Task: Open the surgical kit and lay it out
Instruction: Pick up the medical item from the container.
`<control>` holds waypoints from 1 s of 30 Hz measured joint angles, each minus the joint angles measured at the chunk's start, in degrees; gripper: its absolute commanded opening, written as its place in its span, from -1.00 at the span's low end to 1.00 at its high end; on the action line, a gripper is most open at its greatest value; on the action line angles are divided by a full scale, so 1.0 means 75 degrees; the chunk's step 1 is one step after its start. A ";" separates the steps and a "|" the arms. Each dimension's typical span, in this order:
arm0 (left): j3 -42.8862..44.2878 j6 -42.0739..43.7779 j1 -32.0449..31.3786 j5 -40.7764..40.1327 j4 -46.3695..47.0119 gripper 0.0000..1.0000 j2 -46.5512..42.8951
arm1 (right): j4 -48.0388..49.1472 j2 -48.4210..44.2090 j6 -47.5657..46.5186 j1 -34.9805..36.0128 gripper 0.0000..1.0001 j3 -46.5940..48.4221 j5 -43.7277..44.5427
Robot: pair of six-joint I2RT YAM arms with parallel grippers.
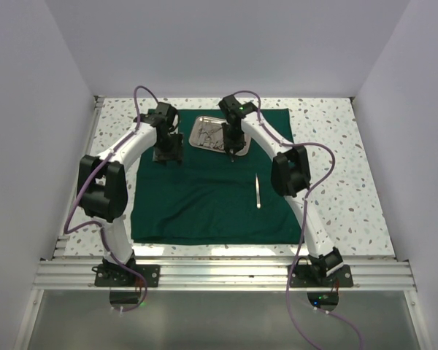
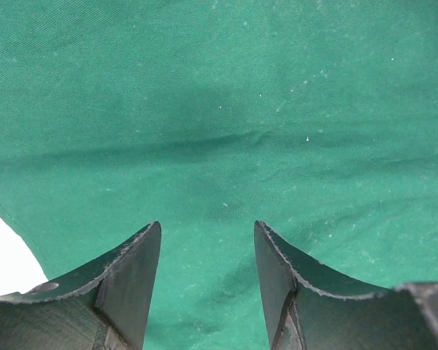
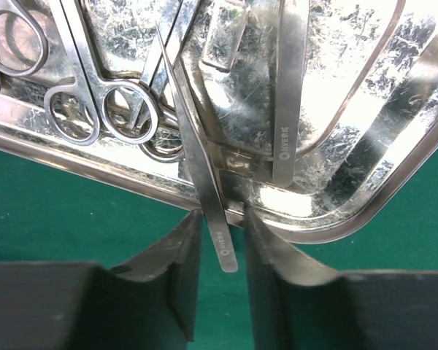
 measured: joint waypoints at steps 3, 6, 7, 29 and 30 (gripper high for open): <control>0.0000 0.0000 0.0000 0.0000 0.0000 0.15 0.0009 | 0.0006 0.0000 -0.0006 -0.0015 -0.62 -0.0006 -0.0026; 0.0000 0.0000 0.0015 0.0000 0.0000 0.14 0.0029 | 0.0009 0.0000 -0.0017 -0.0029 -0.90 -0.0023 -0.0035; 0.0000 0.0000 0.0020 0.0000 0.0000 0.14 0.0035 | 0.0009 0.0003 -0.0029 -0.0035 -0.97 -0.0032 -0.0050; 0.0000 0.0000 0.0050 -0.0015 0.0000 0.13 0.0085 | 0.0035 -0.0935 -0.0006 -0.0198 -1.00 -0.0912 0.0012; 0.0000 0.0000 0.0050 -0.0017 0.0000 0.12 0.0085 | 0.0122 -0.1239 -0.0009 -0.0207 -1.00 -0.1320 0.0006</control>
